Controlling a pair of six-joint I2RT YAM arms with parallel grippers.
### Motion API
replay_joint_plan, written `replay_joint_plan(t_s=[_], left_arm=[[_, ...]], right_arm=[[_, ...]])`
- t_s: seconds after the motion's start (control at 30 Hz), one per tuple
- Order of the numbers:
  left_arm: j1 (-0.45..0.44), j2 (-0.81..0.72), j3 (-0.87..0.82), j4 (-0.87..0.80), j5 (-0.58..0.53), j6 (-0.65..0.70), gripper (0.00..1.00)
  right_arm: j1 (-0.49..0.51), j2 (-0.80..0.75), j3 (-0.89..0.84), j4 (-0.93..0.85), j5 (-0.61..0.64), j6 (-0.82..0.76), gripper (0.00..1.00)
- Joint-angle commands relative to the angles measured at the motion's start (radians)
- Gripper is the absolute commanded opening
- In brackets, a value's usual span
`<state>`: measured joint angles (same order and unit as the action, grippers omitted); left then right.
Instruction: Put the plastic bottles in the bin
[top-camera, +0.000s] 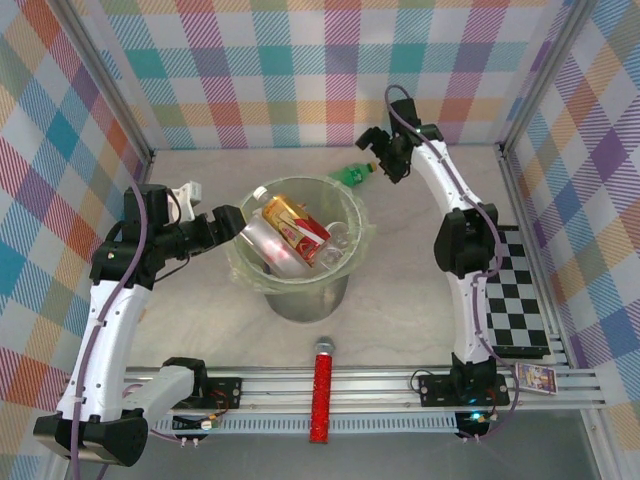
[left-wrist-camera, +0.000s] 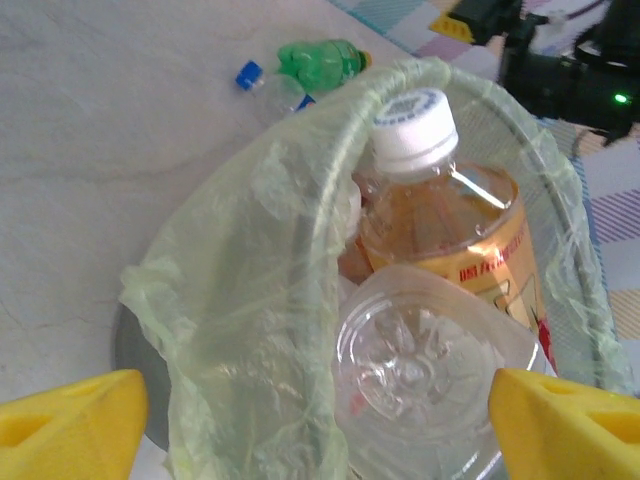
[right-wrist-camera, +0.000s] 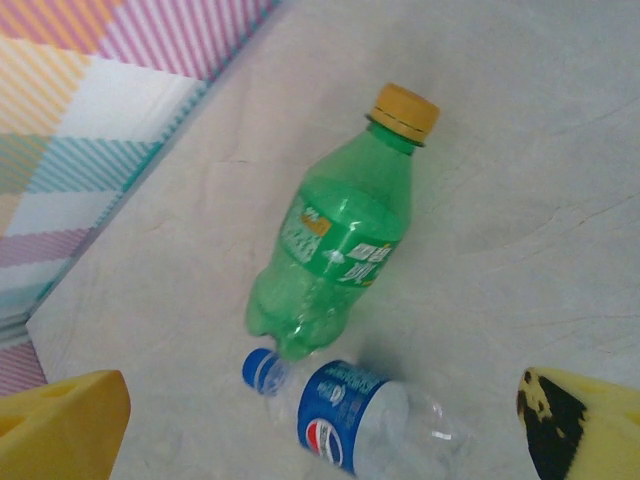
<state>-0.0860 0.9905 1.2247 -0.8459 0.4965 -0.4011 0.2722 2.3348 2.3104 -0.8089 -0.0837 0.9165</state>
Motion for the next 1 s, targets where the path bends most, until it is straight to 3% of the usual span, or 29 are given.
replay_joint_plan(t_s=[0.0, 0.43, 0.97], left_arm=[[0.012, 0.0, 0.005, -0.031, 0.062, -0.012, 0.87], [0.012, 0.042, 0.003, -0.016, 0.077, -0.015, 0.84], [0.012, 0.048, 0.025, -0.023, 0.044, -0.025, 0.84]], right_arm=[[0.013, 0.035, 0.065, 0.0, 0.021, 0.093, 0.99], [0.047, 0.188, 0.142, 0.037, 0.022, 0.22, 0.99], [0.056, 0.385, 0.269, 0.171, -0.024, 0.243, 0.99]])
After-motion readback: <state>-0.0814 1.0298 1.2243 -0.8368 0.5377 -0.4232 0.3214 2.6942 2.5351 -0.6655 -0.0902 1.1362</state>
